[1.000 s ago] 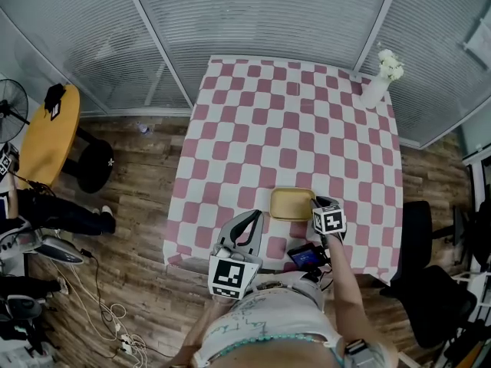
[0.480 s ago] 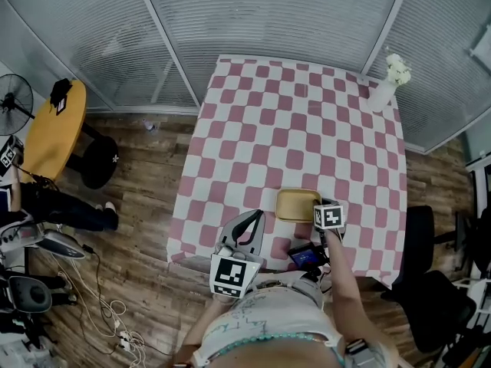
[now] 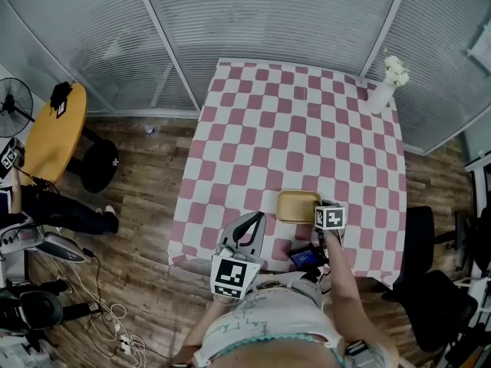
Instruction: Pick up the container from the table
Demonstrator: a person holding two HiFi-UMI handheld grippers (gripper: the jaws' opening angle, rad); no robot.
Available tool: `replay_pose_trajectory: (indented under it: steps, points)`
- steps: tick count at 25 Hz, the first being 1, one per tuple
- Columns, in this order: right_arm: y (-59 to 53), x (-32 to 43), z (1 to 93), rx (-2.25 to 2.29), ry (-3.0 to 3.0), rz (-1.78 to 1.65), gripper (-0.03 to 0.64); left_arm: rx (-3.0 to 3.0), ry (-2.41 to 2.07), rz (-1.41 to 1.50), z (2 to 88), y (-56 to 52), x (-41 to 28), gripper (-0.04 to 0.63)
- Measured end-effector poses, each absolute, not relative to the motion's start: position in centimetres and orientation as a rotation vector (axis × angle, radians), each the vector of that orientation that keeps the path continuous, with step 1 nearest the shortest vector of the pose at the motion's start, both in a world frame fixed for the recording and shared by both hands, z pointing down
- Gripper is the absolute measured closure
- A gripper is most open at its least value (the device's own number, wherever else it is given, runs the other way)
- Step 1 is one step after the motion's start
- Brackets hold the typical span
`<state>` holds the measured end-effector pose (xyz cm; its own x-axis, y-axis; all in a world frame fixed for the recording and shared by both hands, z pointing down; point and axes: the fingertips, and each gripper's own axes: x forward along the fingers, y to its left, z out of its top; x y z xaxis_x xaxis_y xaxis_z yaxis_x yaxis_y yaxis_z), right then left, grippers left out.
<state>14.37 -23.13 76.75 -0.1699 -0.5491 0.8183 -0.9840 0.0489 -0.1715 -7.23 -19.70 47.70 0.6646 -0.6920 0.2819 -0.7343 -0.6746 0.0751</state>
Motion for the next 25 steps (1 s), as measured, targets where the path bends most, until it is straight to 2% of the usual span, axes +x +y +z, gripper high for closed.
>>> replay_pose_trajectory:
  steps: [25]
  points:
    - [-23.9, 15.1, 75.8, 1.628, -1.858, 1.148, 0.597, 2.720, -1.112, 0.365, 48.1, -18.8, -6.2, 0.578]
